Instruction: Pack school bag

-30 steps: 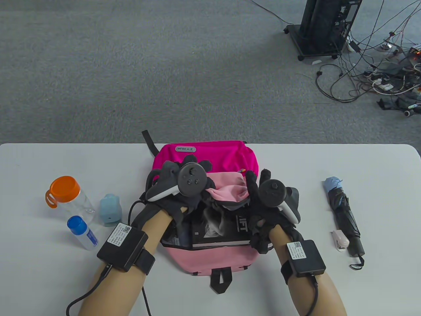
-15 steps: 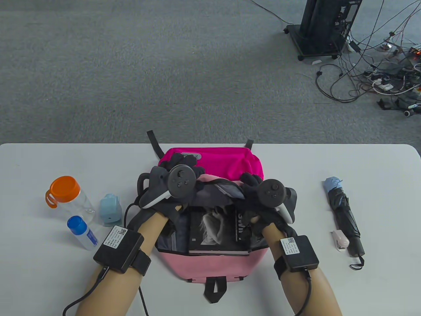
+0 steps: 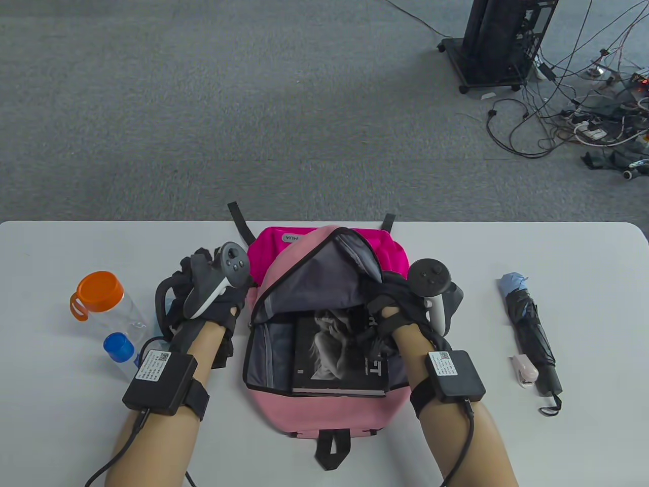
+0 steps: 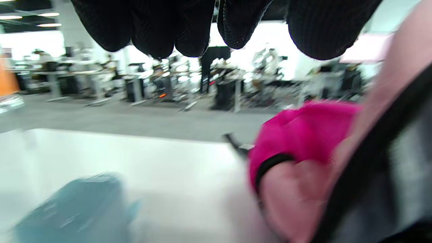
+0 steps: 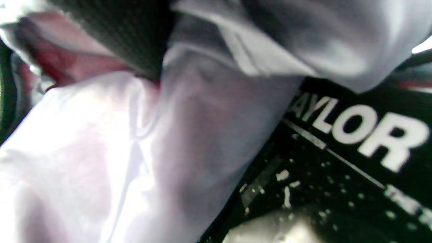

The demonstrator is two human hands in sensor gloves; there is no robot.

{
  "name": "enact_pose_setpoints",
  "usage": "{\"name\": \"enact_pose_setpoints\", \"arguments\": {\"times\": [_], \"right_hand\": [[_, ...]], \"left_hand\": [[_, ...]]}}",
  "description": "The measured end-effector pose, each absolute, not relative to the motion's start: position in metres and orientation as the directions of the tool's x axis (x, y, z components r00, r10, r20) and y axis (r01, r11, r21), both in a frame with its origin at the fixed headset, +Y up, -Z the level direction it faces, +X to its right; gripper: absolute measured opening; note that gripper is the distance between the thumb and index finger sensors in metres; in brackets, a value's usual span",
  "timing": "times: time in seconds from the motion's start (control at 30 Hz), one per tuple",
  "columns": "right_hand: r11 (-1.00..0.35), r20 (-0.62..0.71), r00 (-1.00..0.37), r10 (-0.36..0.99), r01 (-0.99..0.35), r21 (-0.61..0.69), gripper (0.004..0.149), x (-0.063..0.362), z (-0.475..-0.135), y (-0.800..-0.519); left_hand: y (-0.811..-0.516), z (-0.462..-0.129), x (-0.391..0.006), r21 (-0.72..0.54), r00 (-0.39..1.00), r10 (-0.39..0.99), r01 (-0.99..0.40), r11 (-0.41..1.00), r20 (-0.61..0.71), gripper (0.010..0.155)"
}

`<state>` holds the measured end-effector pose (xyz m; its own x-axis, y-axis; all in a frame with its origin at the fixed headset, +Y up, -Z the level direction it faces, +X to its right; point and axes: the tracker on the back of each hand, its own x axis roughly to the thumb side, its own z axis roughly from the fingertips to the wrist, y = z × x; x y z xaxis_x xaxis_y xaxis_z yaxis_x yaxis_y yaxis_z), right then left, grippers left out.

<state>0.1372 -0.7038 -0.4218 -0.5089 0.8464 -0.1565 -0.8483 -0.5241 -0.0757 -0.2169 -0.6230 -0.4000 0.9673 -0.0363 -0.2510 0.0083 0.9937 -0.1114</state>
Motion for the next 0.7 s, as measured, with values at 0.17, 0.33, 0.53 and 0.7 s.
{"name": "enact_pose_setpoints", "arguments": {"times": [0.17, 0.33, 0.53, 0.7], "right_hand": [[-0.511, -0.144, -0.498, 0.855, -0.857, -0.065, 0.039, 0.137, -0.421, -0.709], [-0.511, -0.135, -0.502, 0.854, -0.859, -0.039, 0.039, 0.137, -0.420, -0.710], [-0.507, -0.128, -0.501, 0.856, -0.862, -0.011, 0.039, 0.138, -0.419, -0.716], [-0.515, -0.114, -0.512, 0.851, -0.857, 0.009, 0.039, 0.139, -0.417, -0.719]], "left_hand": [[-0.660, -0.411, -0.247, -0.282, 0.902, -0.185, 0.074, 0.957, -0.391, 0.094], [-0.696, -0.417, -0.267, -0.350, 0.844, -0.141, -0.059, 0.935, -0.518, 0.101], [-0.724, -0.426, -0.263, -0.468, 0.808, -0.303, 0.038, 0.883, -0.505, 0.097], [-0.738, -0.428, -0.258, -0.444, 0.735, -0.458, 0.237, 0.864, -0.500, 0.091]]}}
